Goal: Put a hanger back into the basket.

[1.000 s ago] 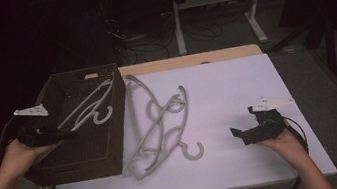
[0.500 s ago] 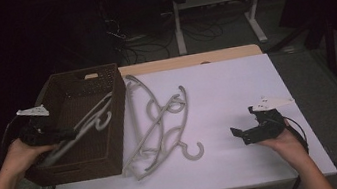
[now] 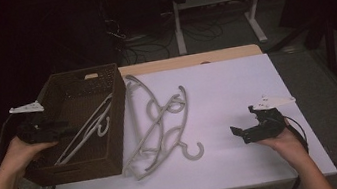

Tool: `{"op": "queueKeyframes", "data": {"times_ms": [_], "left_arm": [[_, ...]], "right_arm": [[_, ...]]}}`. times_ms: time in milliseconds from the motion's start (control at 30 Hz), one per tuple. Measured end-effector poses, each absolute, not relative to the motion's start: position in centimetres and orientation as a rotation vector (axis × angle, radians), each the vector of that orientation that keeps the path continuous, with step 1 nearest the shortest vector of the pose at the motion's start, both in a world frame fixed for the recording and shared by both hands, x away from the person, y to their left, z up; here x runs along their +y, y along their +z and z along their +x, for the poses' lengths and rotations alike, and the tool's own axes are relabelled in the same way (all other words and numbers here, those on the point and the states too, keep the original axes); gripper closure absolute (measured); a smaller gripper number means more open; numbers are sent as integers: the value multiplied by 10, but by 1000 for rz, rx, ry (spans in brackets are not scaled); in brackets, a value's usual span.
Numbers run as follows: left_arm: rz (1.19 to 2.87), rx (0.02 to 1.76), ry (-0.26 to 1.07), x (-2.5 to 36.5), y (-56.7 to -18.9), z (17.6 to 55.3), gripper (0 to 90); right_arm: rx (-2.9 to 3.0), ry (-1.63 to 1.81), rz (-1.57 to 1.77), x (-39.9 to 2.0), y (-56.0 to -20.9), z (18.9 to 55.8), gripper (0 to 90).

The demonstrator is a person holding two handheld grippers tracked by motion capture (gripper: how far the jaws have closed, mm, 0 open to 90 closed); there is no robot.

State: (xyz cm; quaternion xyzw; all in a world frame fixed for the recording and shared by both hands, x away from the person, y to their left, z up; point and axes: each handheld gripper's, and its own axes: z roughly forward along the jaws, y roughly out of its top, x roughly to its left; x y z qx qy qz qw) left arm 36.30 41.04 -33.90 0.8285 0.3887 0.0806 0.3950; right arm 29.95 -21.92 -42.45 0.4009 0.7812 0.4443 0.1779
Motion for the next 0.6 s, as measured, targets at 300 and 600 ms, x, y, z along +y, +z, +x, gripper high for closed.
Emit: {"op": "queueKeyframes", "data": {"times_ms": [300, 600], "left_arm": [[2064, 931, 222, 385, -323, 356, 234], [2031, 846, 203, 341, -305, 346, 188]], "right_arm": [[2221, 1253, 1126, -218, -425, 299, 0], [2223, 1257, 1116, -219, -425, 298, 0]]}}
